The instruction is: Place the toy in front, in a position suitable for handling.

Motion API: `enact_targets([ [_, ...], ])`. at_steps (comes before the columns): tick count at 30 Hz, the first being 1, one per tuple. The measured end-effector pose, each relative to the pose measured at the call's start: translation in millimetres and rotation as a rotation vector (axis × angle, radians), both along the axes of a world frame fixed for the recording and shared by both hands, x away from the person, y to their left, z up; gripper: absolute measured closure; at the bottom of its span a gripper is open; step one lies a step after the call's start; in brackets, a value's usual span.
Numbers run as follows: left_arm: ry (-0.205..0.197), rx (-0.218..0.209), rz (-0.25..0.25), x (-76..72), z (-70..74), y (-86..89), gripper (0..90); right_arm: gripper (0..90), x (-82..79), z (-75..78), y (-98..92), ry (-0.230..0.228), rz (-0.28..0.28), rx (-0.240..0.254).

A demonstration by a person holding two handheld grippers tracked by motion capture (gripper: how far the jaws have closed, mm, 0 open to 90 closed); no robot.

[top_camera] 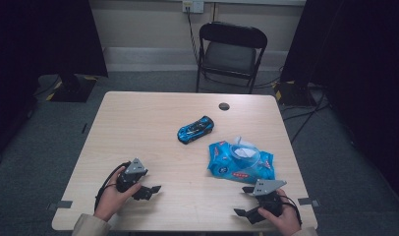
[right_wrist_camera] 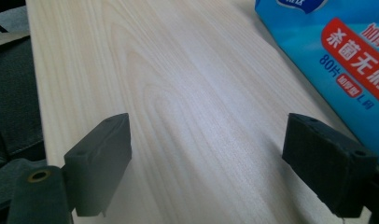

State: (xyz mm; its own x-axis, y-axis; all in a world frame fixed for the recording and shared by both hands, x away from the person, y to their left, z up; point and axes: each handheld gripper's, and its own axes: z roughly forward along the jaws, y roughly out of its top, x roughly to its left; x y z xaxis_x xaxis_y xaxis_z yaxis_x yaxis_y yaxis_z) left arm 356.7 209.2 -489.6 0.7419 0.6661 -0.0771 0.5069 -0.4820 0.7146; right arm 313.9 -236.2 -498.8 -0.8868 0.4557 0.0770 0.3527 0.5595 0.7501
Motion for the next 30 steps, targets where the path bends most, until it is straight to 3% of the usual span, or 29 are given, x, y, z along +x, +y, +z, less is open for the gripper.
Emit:
enact_targets([
  [1,0.0,-0.018,0.004,8.3,5.5,-4.4,15.9,14.7,0.5,-1.0,0.2,-0.004,0.003,-0.005],
  [5,-0.056,0.022,-0.023,32.3,15.2,-20.6,15.7,14.7,1.1,-1.6,1.2,-0.02,0.003,-0.016],
  [6,-0.056,0.022,-0.023,32.3,15.2,-20.6,15.7,14.7,1.6,-2.4,1.3,-0.022,0.004,-0.014],
  [7,-0.061,0.034,-0.014,47.8,16.8,-30.8,15.7,14.7,2.3,-3.4,1.3,-0.018,0.005,-0.017],
  [8,-0.061,0.034,-0.014,47.8,16.8,-30.8,15.8,14.5,2.6,-4.3,1.6,-0.011,0.008,-0.02],
  [9,-0.068,0.034,-0.01,63.7,17.4,-41.2,16.1,14.5,2.6,-4.3,1.9,-0.014,0.009,-0.022],
  [11,-0.066,0.039,-0.007,80.9,17.9,-51.5,16.0,14.5,2.5,-4.4,2.2,-0.017,0.015,-0.026],
  [12,-0.066,0.039,-0.007,80.9,17.9,-51.5,16.2,14.5,2.5,-4.4,2.2,-0.017,0.015,-0.026],
  [13,-0.054,0.035,-0.015,96.6,16.6,-62.7,16.2,14.5,2.5,-4.5,2.1,-0.027,0.023,-0.036],
  [17,-0.058,0.065,-0.009,123.3,15.5,-80.2,16.9,14.1,1.5,-4.8,3.0,-0.043,0.033,-0.052],
  [19,-0.06,0.077,-0.001,133.6,15.8,-87.0,17.0,14.1,1.5,-4.8,3.1,-0.043,0.033,-0.052],
  [23,-0.097,0.109,-0.018,149.2,16.9,-99.2,16.5,14.2,2.2,-4.8,2.2,-0.042,0.038,-0.051],
  [25,-0.131,0.144,-0.031,155.2,17.1,-104.3,16.0,14.2,2.8,-4.8,1.7,-0.043,0.038,-0.052],
  [28,-0.126,0.173,-0.031,164.4,15.7,-108.3,16.0,14.2,3.3,-4.8,1.4,-0.043,0.038,-0.052],
  [29,-0.115,0.153,-0.03,167.2,14.0,-109.8,16.0,14.2,3.3,-4.8,1.5,-0.043,0.037,-0.051],
  [30,-0.109,0.159,-0.046,170.0,13.1,-110.5,16.0,14.2,3.5,-4.8,1.4,-0.043,0.038,-0.051],
])
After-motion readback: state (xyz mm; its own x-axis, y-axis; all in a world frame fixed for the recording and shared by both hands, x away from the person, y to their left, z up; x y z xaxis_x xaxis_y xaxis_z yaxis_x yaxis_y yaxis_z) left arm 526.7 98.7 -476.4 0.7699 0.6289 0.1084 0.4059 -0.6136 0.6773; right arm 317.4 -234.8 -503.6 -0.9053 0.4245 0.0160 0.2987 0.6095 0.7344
